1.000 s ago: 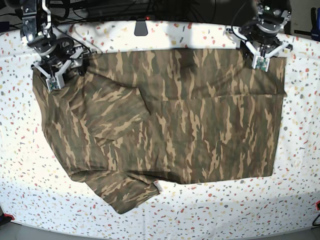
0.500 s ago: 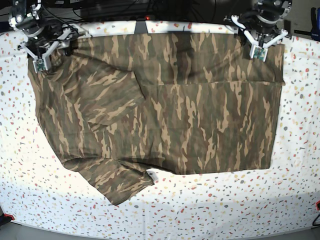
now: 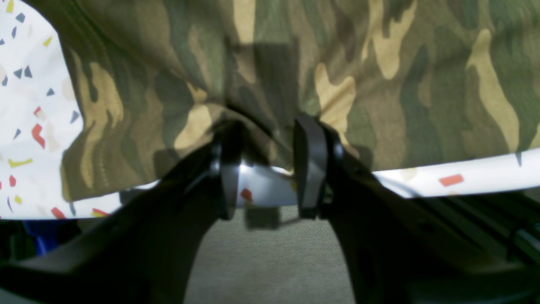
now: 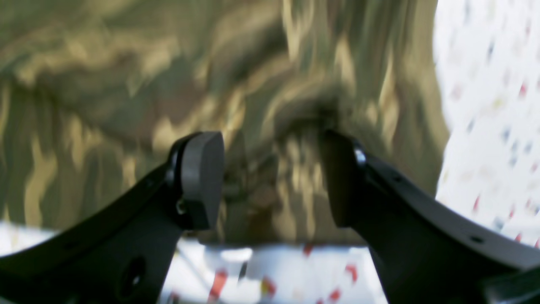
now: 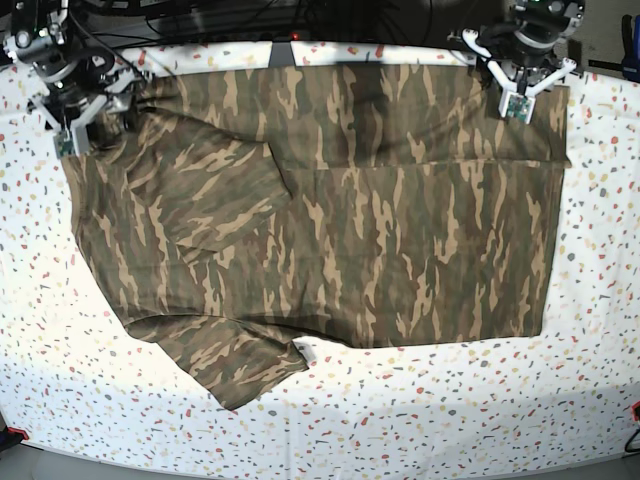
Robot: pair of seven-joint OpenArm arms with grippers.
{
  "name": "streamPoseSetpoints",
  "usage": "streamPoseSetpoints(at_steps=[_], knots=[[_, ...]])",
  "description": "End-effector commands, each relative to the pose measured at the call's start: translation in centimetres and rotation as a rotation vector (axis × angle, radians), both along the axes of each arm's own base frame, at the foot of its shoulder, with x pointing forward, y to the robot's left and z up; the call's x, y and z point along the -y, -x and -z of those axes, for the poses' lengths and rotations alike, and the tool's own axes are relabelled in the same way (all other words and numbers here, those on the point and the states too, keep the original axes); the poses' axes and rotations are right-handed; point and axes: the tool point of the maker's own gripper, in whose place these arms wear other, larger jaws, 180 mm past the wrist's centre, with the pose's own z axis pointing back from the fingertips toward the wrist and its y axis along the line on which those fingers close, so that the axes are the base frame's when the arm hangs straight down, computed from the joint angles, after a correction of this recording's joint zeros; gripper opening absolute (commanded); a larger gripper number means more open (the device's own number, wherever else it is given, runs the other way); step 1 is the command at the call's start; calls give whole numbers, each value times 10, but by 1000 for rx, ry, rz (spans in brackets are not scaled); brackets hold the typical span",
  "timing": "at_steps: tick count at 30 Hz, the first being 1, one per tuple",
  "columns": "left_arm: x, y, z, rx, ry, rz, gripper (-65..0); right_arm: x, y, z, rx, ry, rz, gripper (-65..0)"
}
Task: Fold the T-shirt properly
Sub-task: 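Lower the edge onto the table and open both grippers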
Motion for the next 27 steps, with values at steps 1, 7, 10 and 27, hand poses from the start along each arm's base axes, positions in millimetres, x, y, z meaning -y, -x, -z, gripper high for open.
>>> streamPoseSetpoints(at_steps=[1,7,10,27], knots=[[-2,14,4,-59,-13,5,-435,2,-7,-4,30,17,-1,-282],[-2,17,5,-65,-13,6,-435,1,21,53,-106,48,30,-282],[-2,21,6,-74,-13,6,-435,-6,37,53,-125,47,16,-282],[-8,5,-23,63,-120,76,-435,-9,36,40,-103,78,-12,-282]])
